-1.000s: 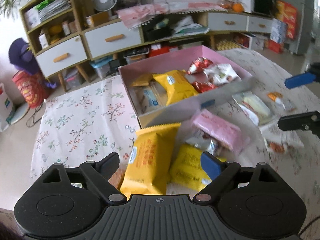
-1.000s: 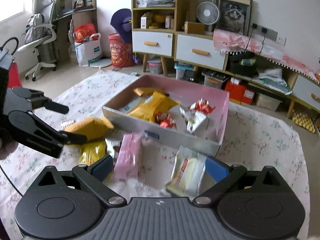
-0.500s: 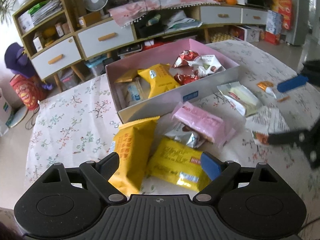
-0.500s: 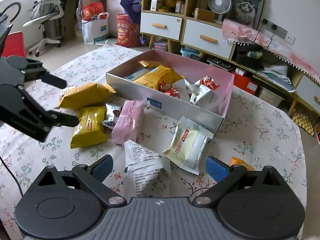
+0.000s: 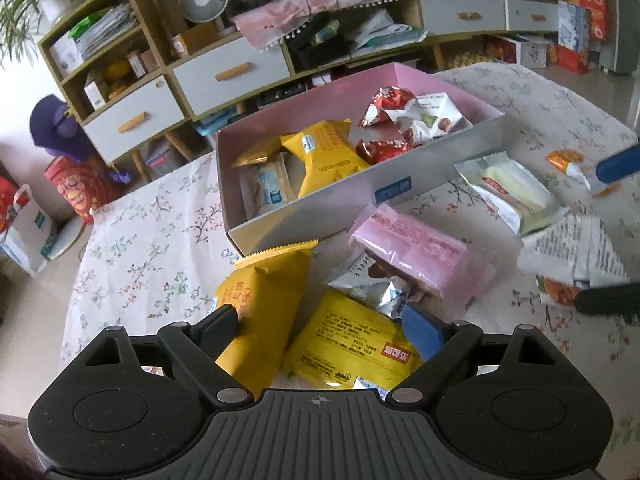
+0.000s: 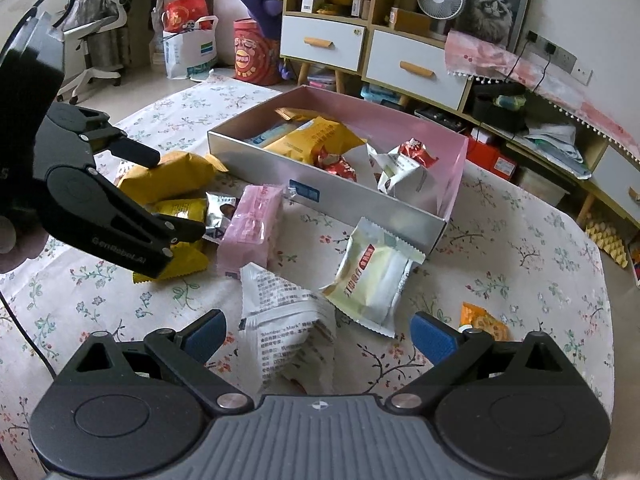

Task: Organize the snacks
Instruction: 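Grasp the yellow red-labelled packet with the left gripper while the right gripper grasps the white printed paper packet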

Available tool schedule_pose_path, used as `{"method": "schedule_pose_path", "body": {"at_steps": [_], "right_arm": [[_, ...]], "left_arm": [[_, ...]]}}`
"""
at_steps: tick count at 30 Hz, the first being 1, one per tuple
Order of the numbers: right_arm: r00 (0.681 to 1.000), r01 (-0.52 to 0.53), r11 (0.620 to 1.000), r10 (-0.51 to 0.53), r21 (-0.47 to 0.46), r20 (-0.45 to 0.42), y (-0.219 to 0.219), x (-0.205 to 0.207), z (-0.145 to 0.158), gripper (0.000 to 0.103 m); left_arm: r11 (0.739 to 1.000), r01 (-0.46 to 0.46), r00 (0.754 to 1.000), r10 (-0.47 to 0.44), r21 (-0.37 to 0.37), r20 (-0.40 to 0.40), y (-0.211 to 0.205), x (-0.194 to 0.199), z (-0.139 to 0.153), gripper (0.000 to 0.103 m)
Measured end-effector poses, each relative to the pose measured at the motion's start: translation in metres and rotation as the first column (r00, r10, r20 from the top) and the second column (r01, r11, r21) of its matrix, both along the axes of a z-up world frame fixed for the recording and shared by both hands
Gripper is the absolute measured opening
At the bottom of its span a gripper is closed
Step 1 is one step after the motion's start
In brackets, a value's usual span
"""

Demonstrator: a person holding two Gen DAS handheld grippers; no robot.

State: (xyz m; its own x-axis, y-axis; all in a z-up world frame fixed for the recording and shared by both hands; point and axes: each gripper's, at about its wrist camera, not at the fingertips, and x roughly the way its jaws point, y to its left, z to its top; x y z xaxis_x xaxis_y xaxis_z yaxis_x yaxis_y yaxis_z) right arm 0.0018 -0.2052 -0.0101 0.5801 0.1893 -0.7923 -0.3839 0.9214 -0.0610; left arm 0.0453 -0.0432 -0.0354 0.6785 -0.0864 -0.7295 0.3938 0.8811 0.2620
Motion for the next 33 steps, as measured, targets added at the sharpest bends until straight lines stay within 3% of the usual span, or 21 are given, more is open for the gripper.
{"method": "schedule_pose_path", "body": {"at_steps": [8,14,25,30,33], "right_arm": [[1.0,0.003,1.0,-0.003,-0.004,-0.003,-0.001,0.002,0.0,0.078],[1.0,-0.005,1.0,0.005,-0.008,-0.007,0.003,0.003,-0.001,0.078],[0.999,-0.032,0.999,0.031,-0.017,-0.037,0.012,0.004,-0.005,0.078],[0.997,-0.044,0.999,0.042,-0.031,-0.059,0.016,0.004,-0.01,0.078],[0.996,-0.053,0.998,0.051,-0.035,-0.071,0.017,0.004,-0.013,0.078]], "left_arm": [[0.998,0.05,0.999,-0.051,0.048,0.015,0.019,-0.019,-0.003,0.091],[0.997,0.036,0.999,-0.035,0.068,-0.018,0.039,-0.026,-0.001,0.091],[0.993,0.065,0.977,-0.084,-0.101,-0.198,0.054,-0.031,0.004,0.09],[0.993,0.054,0.971,-0.078,-0.11,-0.227,0.053,-0.024,-0.006,0.088],[0.992,0.046,0.967,-0.074,-0.118,-0.244,0.052,-0.02,-0.01,0.078]]}}
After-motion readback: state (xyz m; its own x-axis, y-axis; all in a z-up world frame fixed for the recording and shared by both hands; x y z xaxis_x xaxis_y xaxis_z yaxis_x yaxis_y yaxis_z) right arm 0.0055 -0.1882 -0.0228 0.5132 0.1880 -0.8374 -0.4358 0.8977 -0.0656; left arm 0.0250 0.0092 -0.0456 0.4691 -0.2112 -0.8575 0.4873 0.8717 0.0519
